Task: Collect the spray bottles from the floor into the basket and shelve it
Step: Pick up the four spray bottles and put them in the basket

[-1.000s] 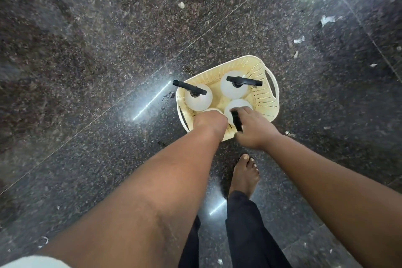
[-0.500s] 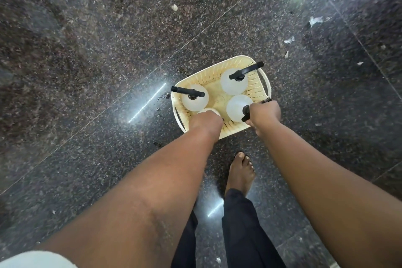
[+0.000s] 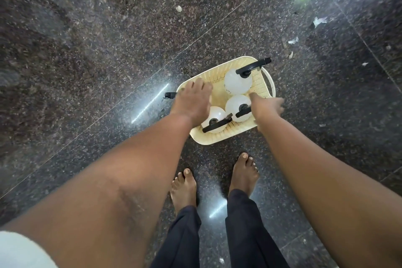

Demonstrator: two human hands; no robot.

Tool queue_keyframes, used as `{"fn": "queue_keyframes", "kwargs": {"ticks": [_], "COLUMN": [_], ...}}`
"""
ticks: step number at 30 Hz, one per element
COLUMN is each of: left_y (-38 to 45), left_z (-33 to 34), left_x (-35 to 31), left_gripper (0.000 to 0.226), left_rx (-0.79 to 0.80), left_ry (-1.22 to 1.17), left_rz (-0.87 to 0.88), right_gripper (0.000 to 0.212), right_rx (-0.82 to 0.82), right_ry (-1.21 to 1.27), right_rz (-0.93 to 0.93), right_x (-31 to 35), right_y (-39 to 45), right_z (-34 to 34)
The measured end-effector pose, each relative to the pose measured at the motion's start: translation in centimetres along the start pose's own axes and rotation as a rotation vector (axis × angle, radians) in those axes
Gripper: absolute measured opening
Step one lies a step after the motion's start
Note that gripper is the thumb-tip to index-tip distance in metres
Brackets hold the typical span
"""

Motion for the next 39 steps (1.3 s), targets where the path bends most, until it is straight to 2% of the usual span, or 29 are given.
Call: {"fn": "queue_keyframes", "kwargs": {"ticks": [3, 5, 8, 11, 13, 18, 23, 27, 29, 31, 33, 35, 37, 38, 39], "left_y": [0.4, 0.6, 1.3, 2.1, 2.2, 2.2, 3.9, 5.5, 6.0, 6.1, 5.6, 4.0, 1.8, 0.6, -0.5], "left_z": [0.3, 0.7, 1.0, 1.4, 1.4, 1.1, 2.0, 2.5, 2.7, 2.8, 2.6, 1.3, 0.5, 1.0, 1.8], "left_x": [3.2, 4.5, 4.6, 4.0, 3.3, 1.0, 0.7, -0.3, -0.6, -0.7, -0.3, 0.1, -0.4, -1.1, -1.8], "left_gripper": [0.045, 0.037, 0.03, 0.026, 0.025, 0.025, 0.024, 0.017, 0.015, 0.014, 0.037, 0.062, 0.058, 0.055, 0.054], "left_rx": [0.035, 0.117, 0.181, 0.182, 0.126, 0.029, 0.089, 0.087, 0.107, 0.144, 0.144, 0.013, -0.157, -0.132, -0.042], "left_ry": [0.14, 0.217, 0.284, 0.267, 0.233, 0.22, 0.186, 0.144, 0.136, 0.103, 0.058, 0.025, 0.043, 0.058, 0.062], "left_rz": [-0.144, -0.2, -0.171, -0.101, -0.053, 0.079, 0.054, 0.048, 0.056, 0.046, 0.02, 0.032, 0.188, 0.295, 0.375], "right_gripper": [0.065, 0.058, 0.069, 0.053, 0.04, 0.04, 0.038, 0.041, 0.05, 0.048, 0.044, 0.041, 0.046, 0.051, 0.055], "right_rx": [-0.179, -0.155, -0.061, -0.061, -0.072, -0.115, -0.117, -0.102, -0.113, -0.111, -0.018, 0.11, 0.204, 0.228, 0.231], "right_ry": [-0.37, -0.595, -0.964, -1.364, -1.448, -1.401, -1.337, -1.28, -1.174, -1.05, -1.052, -1.123, -1.227, -1.295, -1.367], "right_rz": [-0.512, -0.789, -1.055, -1.243, -1.247, -1.251, -1.336, -1.309, -1.299, -1.325, -1.367, -1.392, -1.368, -1.34, -1.315], "right_x": [4.3, 6.8, 8.7, 9.3, 9.8, 9.5, 8.2, 7.8, 7.4, 6.7, 5.0, 2.9, 0.8, 0.0, -0.6], "right_y": [-0.3, -0.6, 0.0, 1.2, 1.5, 1.7, 1.9, 2.1, 1.2, -0.2, -1.4, -1.8, -1.5, -1.1, -0.6], "right_z": [-2.0, -1.6, 1.5, 4.0, 4.2, 2.9, 2.7, 3.1, 2.4, 1.3, 0.6, 0.5, 0.8, 1.0, 1.2]}}
Point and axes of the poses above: each hand's wrist, its own y-axis towards the middle knuckle, its own z-axis out of the palm, x = y × z, the point moved 5 cm from there along y, towards the middle knuckle, and after that the axes turned 5 degrees about -x, right-handed, at the moved point
